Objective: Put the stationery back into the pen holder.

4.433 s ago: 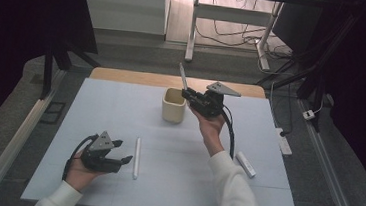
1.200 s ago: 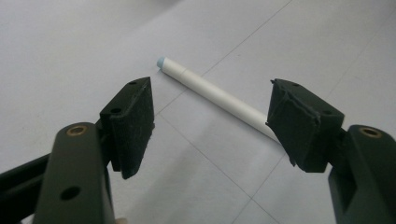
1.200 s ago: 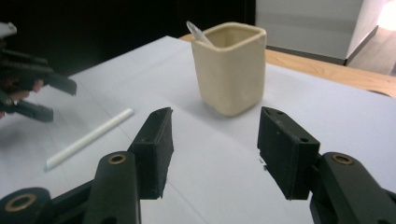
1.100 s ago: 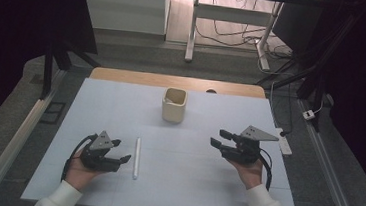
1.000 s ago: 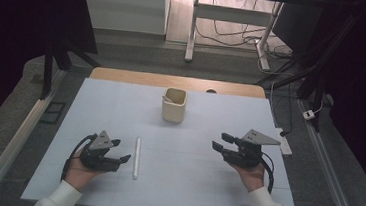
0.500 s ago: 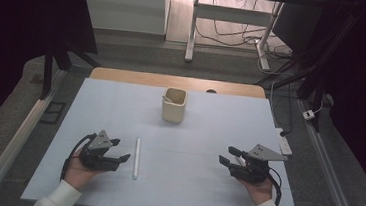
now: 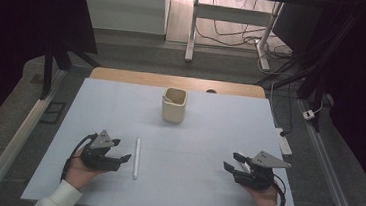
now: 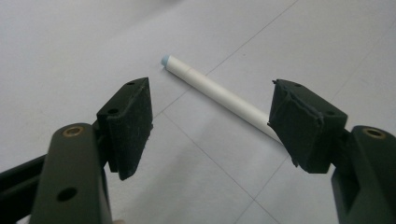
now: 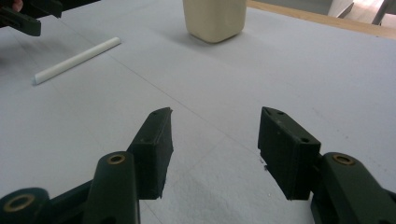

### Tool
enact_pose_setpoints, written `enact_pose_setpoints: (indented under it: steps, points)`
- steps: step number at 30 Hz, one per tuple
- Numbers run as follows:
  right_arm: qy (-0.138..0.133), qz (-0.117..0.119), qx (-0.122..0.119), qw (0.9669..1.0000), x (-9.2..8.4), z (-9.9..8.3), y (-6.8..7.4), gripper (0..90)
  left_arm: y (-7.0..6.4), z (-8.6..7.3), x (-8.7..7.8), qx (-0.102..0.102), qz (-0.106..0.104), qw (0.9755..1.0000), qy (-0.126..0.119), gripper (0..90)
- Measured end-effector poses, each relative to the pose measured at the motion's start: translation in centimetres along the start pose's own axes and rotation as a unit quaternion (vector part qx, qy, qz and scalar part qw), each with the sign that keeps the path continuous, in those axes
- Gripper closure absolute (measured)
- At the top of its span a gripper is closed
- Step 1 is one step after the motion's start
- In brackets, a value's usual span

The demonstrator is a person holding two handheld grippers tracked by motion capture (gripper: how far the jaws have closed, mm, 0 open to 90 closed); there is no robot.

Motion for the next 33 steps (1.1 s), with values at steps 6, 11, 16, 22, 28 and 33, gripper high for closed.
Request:
enact_pose_setpoints:
  steps: [6,11,16,22,28,33]
  points:
    - [0.002,-0.006,-0.002,1.0,-0.2,-0.2,-0.5,44.5,-0.2,0.2,0.2,-0.025,-0.015,0.9993,0.024,28.3]
    - [-0.002,-0.01,0.001,1.0,-0.5,-0.1,-0.8,44.4,0.1,0.9,0.3,-0.053,0.002,0.998,0.033,25.7]
    - [-0.002,-0.006,-0.004,1.0,-0.5,-0.2,-0.9,44.4,0.2,1.8,0.8,-0.07,0.013,0.9964,0.046,25.9]
    - [-0.011,-0.003,-0.006,0.9999,-0.9,0.0,-1.2,44.3,0.3,2.1,2.2,-0.074,0.027,0.9938,0.078,26.6]
    - [-0.013,-0.001,-0.001,0.9999,-1.1,-0.2,-1.7,44.2,0.4,2.2,3.2,-0.077,0.034,0.9914,0.1,26.7]
    - [-0.011,-0.005,-0.002,0.9999,-1.2,-0.5,-1.9,44.1,0.4,2.9,3.8,-0.067,0.036,0.9919,0.102,28.8]
Point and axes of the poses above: each handheld gripper's, and its own axes: x roughly forward along the jaws, z roughly out of its top, y roughly to its left, the point moved 7 cm from there along x, roughly forward along the jaws, and after that the axes turned 13 degrees about -z, right-handed, at the moved point
